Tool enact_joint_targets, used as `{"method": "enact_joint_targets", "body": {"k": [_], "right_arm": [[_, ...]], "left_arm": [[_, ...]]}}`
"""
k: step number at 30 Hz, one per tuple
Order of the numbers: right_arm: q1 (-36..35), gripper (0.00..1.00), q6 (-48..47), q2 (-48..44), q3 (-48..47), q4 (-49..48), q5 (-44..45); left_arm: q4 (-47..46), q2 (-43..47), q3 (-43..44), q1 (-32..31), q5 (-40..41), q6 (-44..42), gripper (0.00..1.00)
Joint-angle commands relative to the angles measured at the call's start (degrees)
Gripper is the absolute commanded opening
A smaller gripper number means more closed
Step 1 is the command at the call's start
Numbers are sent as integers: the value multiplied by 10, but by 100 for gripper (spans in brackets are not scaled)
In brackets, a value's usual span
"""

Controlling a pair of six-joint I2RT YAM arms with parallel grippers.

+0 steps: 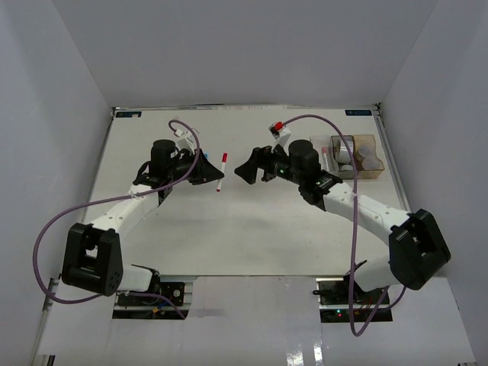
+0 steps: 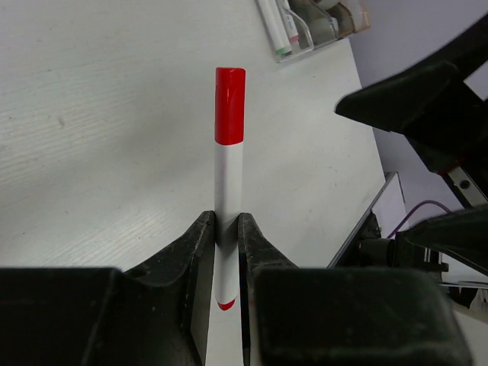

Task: Sort the stationery into containers
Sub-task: Place the pen in the storage box.

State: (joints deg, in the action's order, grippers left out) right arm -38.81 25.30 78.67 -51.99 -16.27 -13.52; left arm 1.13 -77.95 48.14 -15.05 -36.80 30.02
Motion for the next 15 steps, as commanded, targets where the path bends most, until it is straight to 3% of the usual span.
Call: {"method": "enact_joint_targets", "body": {"k": [1, 7, 15], "right_arm": [[-14, 96, 23, 41, -69, -58, 38], [-34, 92, 38, 125, -154, -51, 40], [-44, 81, 66, 178, -181, -59, 33]], "left_arm": [[-41, 33, -8, -7, -38, 5, 22], [-48, 46, -13, -8, -45, 7, 22], [-60, 59, -19, -9, -46, 9, 22]]}}
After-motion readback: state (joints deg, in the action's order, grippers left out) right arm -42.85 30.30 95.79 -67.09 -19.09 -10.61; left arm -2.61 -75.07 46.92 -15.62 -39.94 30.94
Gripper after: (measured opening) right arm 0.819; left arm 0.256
